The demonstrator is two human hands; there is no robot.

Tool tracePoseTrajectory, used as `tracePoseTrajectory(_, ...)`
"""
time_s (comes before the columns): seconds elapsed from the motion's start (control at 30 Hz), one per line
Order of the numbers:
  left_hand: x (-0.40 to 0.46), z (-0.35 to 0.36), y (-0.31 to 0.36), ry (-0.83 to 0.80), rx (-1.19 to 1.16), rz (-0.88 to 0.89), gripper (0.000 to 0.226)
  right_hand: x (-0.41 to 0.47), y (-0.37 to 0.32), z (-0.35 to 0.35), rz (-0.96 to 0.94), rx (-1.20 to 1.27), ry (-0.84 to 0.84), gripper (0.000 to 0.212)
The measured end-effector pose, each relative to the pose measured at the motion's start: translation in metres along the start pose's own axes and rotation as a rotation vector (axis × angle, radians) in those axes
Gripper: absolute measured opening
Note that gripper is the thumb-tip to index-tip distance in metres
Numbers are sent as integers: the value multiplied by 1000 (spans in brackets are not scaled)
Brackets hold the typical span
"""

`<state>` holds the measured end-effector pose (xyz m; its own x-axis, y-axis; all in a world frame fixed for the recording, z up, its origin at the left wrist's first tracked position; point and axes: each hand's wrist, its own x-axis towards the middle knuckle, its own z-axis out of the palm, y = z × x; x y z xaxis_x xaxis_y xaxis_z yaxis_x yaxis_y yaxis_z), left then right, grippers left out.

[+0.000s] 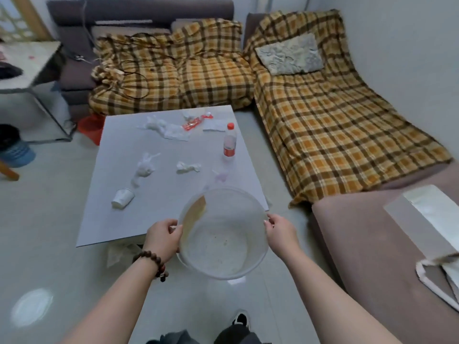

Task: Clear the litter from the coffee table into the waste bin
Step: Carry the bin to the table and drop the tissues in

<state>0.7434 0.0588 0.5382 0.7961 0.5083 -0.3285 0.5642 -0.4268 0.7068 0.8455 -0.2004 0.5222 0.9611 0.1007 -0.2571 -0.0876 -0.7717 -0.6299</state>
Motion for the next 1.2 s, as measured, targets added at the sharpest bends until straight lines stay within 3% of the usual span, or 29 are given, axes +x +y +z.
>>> tracePoseTrajectory(0.33, 69, -28, 13, 202, -134, -167, 18, 128, -80, 23, -211, -19, -193, 23)
tracePoseTrajectory(0.73, 199, -91, -8, 277, -177, -248, 19, 243, -177, 93, -200, 59, -325, 33)
tracePoseTrajectory(0.93, 252, -113, -12, 300, -33, -260, 26, 297, -154, 108, -107, -105, -344, 52)
tracePoseTrajectory(1.2, 290, -102, -22, 323, 115, -293, 31, 359, -102, 171, -286, -471, -593, 81)
